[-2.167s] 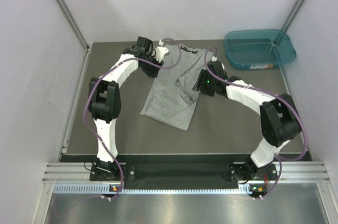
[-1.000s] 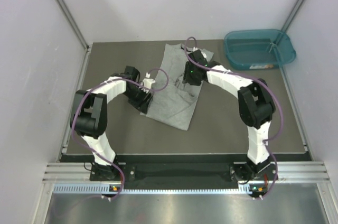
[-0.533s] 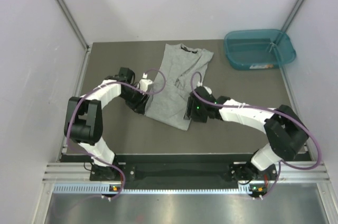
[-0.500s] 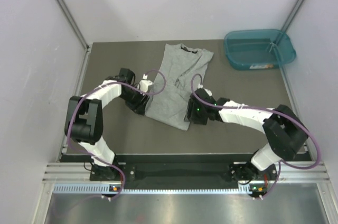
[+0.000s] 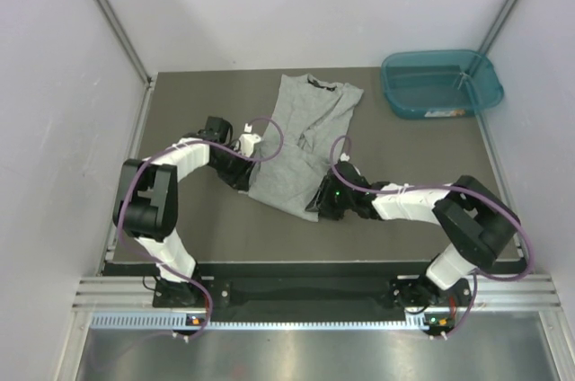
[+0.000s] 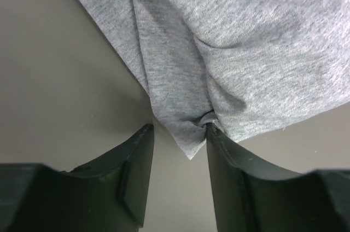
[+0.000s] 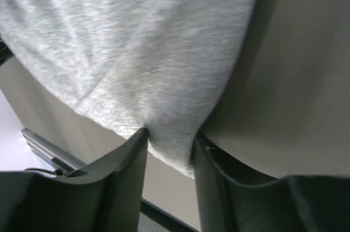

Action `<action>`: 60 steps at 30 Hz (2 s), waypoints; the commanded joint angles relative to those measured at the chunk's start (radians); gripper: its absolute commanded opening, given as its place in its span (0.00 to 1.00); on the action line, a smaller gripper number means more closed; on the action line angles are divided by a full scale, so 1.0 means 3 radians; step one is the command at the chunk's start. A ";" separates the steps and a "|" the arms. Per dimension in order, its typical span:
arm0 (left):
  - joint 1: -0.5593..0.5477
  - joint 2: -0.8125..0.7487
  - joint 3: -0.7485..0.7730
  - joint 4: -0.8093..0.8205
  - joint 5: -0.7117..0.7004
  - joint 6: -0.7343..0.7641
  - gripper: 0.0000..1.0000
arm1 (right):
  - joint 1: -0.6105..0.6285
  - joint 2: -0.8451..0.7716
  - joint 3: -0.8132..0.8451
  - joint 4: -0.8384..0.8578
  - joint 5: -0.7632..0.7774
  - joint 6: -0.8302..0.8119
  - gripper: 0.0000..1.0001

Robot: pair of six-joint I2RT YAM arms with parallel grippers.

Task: Fold and stack the t-shirts
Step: Fold the tshirt

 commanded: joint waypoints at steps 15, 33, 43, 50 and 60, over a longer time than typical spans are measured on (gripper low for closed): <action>0.0363 -0.0528 -0.0466 -0.0624 -0.0025 0.0542 0.00 | 0.0009 -0.0519 -0.0529 -0.0347 0.0065 -0.0106 0.00; -0.0067 -0.1190 -0.0626 -0.0947 -0.0046 0.0548 0.58 | 0.0092 -0.0902 -0.0341 -0.0689 0.0034 -0.0361 0.38; -0.0056 -0.0623 -0.0170 0.0112 0.0175 -0.0097 0.48 | -0.0579 -0.0504 0.0237 -0.0521 0.0141 -0.1041 0.34; -0.0087 -0.0335 -0.0006 0.0326 0.0384 -0.0051 0.53 | -0.0573 0.0099 0.0738 -0.0572 0.0110 -0.1221 0.36; -0.0092 -0.0264 0.0009 0.0587 0.0363 -0.0046 0.52 | -0.0584 0.0391 0.1030 -0.0786 0.0397 -0.1405 0.38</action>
